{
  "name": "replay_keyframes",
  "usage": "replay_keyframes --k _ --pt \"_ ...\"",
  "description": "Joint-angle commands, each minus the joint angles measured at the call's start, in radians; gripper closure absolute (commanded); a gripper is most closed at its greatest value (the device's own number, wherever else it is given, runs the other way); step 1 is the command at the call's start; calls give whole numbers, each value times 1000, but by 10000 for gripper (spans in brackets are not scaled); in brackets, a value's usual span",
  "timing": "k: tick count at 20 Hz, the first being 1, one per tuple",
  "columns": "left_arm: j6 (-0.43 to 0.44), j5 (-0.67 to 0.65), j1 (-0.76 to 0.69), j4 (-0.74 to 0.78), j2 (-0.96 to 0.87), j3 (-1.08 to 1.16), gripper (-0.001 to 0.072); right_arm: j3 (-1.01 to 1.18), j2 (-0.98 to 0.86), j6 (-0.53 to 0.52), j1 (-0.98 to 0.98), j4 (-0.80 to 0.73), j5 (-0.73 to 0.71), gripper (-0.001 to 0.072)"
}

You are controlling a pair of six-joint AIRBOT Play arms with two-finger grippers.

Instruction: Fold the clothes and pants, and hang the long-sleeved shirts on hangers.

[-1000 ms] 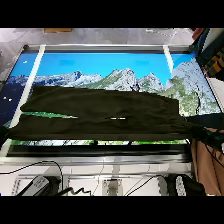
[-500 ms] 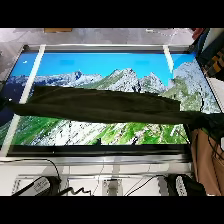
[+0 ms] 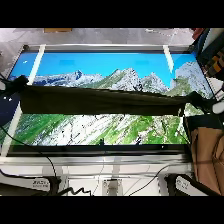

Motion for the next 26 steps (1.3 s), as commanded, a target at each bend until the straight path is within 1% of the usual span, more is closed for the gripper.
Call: replay_keyframes --k 1,4,5,6,7,8,11,14,17,19,20,23,26 --pt "-33 64 -47 4 -97 58 689 141 -214 0 48 50 -39 670" --pt "-51 157 -50 4 -115 59 685 206 -291 0 58 83 -50 669" --pt "-51 180 -50 4 -113 60 660 208 -297 0 58 82 -63 605" --pt "-46 191 -50 5 -108 60 450 208 -297 0 58 81 -71 325" --pt "-23 190 -50 5 -100 60 84 208 -296 -1 58 82 -78 92" --pt "-2 177 -50 5 -89 60 -3 208 -293 -1 58 81 -75 85" --pt "99 53 -47 34 -25 60 -5 208 -292 -1 58 82 -29 84" --pt "100 -135 -30 154 58 59 3 208 -292 -10 58 81 64 84" --pt "101 -380 20 265 120 51 6 208 -292 -16 58 55 148 84" --pt "119 -510 71 299 149 -2 7 208 -292 -69 58 40 182 85" --pt "117 -524 97 275 164 -47 9 208 -292 -95 58 40 192 85" --pt "118 -510 159 68 175 -177 12 208 -292 -157 58 32 204 85" --pt "117 -431 170 -45 148 -256 12 220 -291 -173 58 -32 232 84"
